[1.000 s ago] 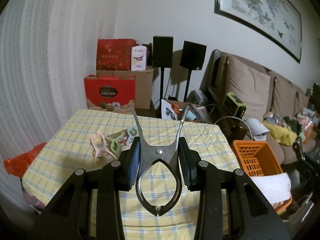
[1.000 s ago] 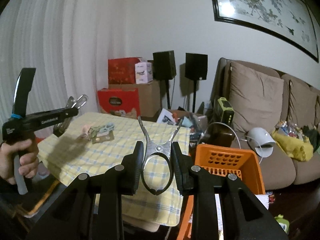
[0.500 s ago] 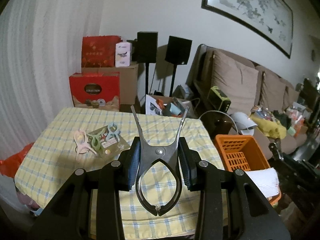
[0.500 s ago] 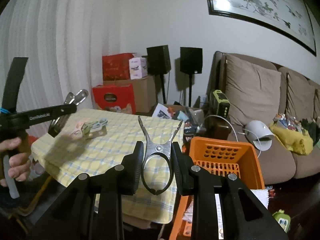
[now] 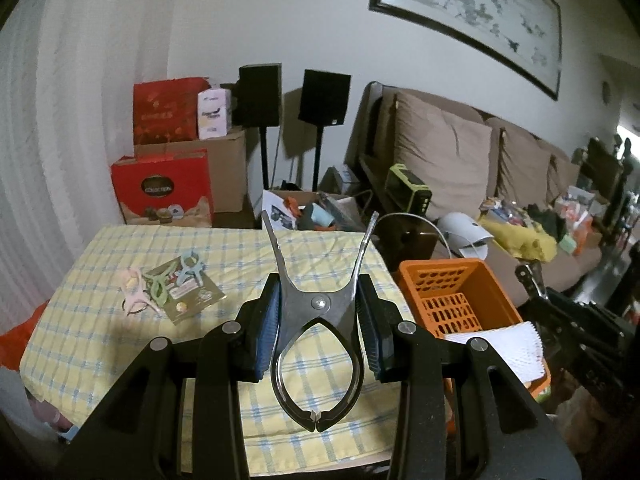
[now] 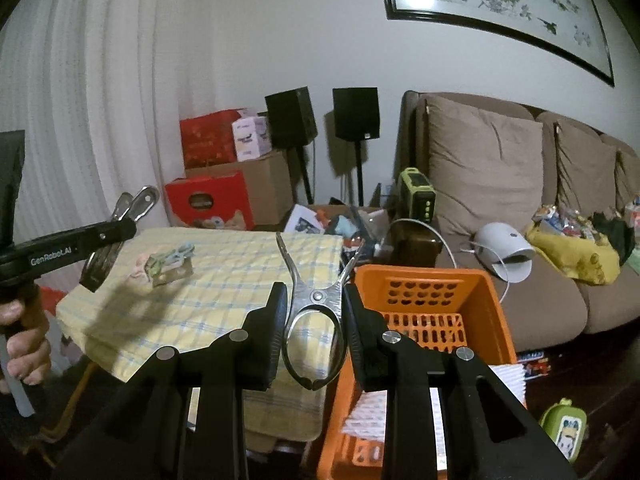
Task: Organize objects
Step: 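Carry the held silver clip with the left gripper toward the orange basket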
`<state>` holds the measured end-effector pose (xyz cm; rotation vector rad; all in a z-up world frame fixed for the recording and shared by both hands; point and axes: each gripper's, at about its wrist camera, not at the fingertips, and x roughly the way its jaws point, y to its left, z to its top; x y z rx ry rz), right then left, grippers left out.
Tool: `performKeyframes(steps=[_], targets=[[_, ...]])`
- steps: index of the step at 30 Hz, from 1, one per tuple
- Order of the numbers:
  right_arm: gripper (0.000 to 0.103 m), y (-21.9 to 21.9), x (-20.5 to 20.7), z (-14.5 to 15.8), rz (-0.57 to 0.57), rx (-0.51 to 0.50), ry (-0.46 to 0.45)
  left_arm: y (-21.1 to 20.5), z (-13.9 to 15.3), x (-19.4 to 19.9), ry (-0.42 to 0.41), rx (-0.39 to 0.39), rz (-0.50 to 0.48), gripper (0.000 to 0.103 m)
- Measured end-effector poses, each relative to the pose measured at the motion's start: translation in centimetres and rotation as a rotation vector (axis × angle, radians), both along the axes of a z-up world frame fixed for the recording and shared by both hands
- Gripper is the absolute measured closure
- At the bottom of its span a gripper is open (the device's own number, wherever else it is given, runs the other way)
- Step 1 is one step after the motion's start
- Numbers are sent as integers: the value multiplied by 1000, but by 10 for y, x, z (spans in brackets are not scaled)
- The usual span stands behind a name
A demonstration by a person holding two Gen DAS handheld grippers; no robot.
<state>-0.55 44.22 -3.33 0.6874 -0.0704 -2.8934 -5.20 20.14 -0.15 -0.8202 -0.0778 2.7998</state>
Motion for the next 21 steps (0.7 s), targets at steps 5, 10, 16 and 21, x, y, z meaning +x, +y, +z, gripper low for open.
performKeyframes(steps=[5,10,16,21], targets=[[75,3,1,2,-24,24,8,8,7,0,21,-16,-12,69],[75,7,1,2,-34,23,7,11,6,-1,11,-8,-14,69],[75,9,0,0,-41,28,4,27,9,-7,7,-21,-41,69],[75,14,5,4,-55,35,20,43,9,-8,20,-29,-58,69]])
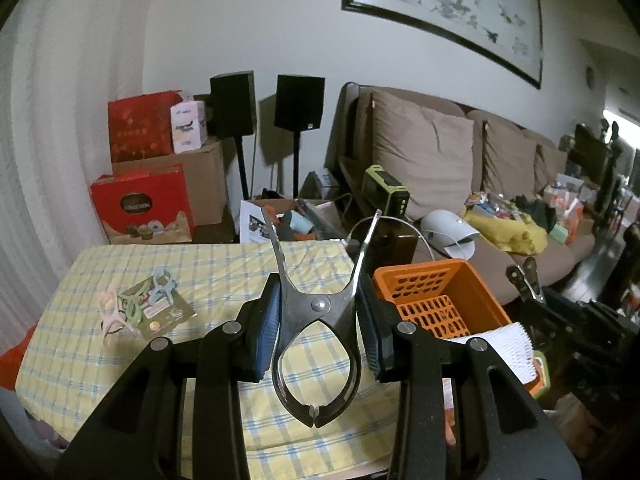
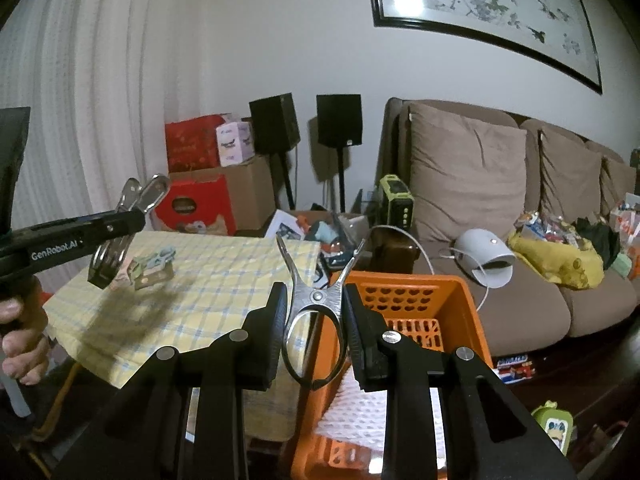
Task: Organize objects
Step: 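Carry the held silver clip with the left gripper toward the orange basket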
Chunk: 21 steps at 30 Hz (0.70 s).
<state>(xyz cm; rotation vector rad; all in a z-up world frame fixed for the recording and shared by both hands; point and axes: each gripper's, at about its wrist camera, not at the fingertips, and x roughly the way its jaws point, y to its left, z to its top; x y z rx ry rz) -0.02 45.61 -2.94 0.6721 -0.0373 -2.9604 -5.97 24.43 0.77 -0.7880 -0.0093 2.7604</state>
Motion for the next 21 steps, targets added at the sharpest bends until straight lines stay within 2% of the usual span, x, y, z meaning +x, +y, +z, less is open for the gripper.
performKeyframes(steps=[11,21], targets=[[75,22,4,4,-72,-7,11,35,-8,-5,-17,-3,-56,69],[75,25,9,7,-84,5,22,54,-6,-4,-18,1,-92,69]])
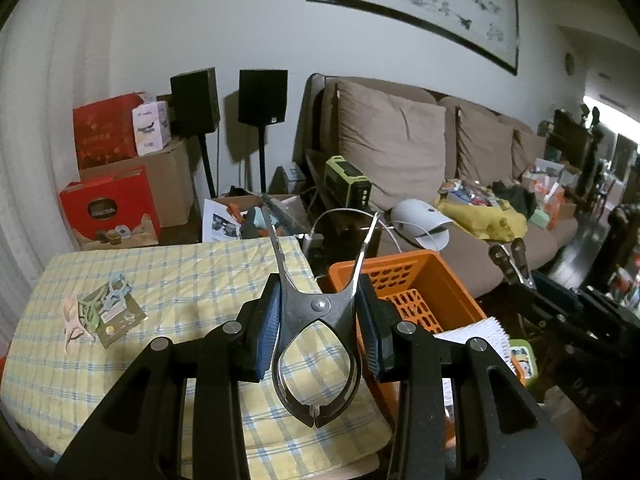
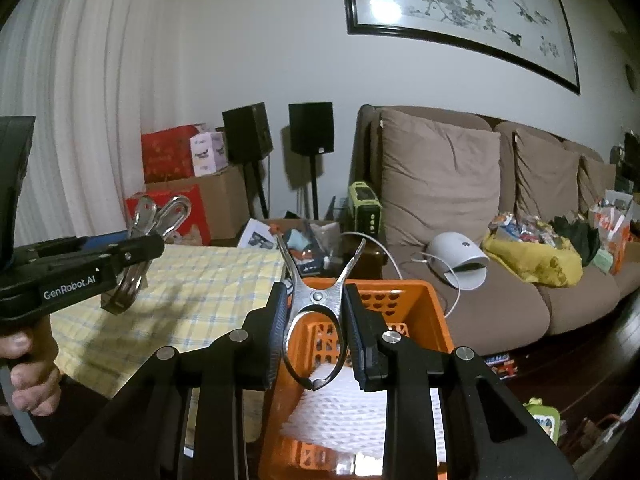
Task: Organize objects
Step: 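Carry the held silver clip with the left gripper toward the orange basket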
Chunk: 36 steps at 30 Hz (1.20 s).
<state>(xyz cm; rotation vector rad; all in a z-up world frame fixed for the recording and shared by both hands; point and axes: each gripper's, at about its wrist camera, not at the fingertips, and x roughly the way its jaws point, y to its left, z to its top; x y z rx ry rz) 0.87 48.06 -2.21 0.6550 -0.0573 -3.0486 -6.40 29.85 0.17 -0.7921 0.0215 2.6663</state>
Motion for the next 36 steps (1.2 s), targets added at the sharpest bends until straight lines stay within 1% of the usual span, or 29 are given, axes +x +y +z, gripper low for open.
performKeyframes(steps=[4,10,13,18,21,24,27,32,36], targets=[[75,1,0,1,10,-21,0,-1,2,2,2,19,5,69],[75,1,-1,0,5,-9,-9,1,4,1,-4,22,0,69],[75,4,0,1,-1,-16,-1,2,2,2,-14,38,2,69],[75,5,0,0,-1,-23,-6,6,-2,6,-19,42,-3,69],[75,4,-1,0,3,-20,-7,11,-2,2,-15,26,10,69],[75,3,-1,0,-2,-13,-6,14,-3,-4,-13,42,33,69],[75,-1,-4,-2,2,-4,-15,15,-7,-9,-27,52,32,69],[75,-9,-7,-6,-2,33,-33,8,-10,-7,-50,67,37,69],[75,-14,-9,-7,14,31,-31,-2,-2,-6,-24,77,48,69]])
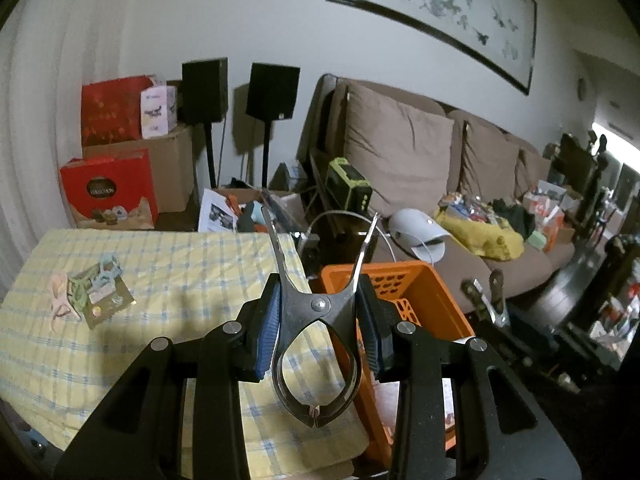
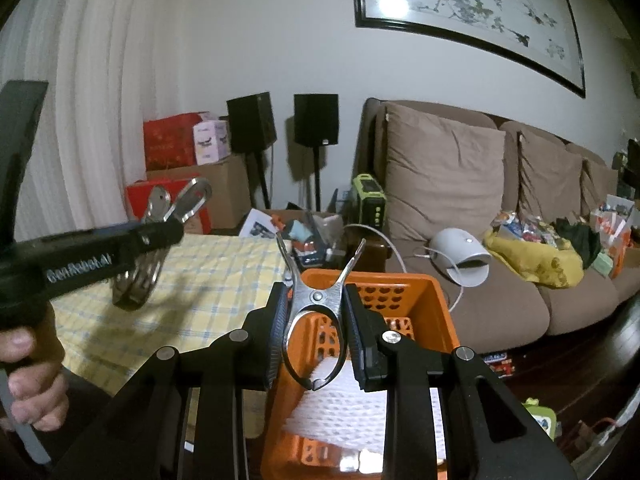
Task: Organize objects
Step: 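Carry the held silver clip with the left gripper toward the orange basket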
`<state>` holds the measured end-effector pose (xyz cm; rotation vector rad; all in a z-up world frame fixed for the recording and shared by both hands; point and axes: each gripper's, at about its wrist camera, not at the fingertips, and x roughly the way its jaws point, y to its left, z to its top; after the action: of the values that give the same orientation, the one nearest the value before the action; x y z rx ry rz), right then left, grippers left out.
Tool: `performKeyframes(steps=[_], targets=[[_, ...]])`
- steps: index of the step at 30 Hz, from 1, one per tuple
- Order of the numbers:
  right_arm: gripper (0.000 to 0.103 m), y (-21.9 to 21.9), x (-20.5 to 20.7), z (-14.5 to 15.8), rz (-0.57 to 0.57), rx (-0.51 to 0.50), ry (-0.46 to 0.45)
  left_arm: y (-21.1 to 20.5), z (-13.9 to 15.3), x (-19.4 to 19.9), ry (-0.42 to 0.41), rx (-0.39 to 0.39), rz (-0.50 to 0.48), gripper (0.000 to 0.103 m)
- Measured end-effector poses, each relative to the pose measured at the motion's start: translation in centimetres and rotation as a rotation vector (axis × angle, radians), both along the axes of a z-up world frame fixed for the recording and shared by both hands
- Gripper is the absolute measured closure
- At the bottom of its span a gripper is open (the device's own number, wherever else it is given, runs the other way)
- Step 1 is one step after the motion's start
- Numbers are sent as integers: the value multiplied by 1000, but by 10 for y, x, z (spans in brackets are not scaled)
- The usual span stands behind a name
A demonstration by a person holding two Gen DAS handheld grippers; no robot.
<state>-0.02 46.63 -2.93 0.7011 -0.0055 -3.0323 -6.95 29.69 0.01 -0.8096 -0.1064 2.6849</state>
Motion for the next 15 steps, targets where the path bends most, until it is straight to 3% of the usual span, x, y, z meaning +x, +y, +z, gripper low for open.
performKeyframes(steps=[6,15], targets=[[75,-5,-6,-10,-4,33,-29,10,-1,-8,16,2,-22,69],[75,0,-10,-17,-21,31,-47,26,-26,-19,-39,14,-52,69]])
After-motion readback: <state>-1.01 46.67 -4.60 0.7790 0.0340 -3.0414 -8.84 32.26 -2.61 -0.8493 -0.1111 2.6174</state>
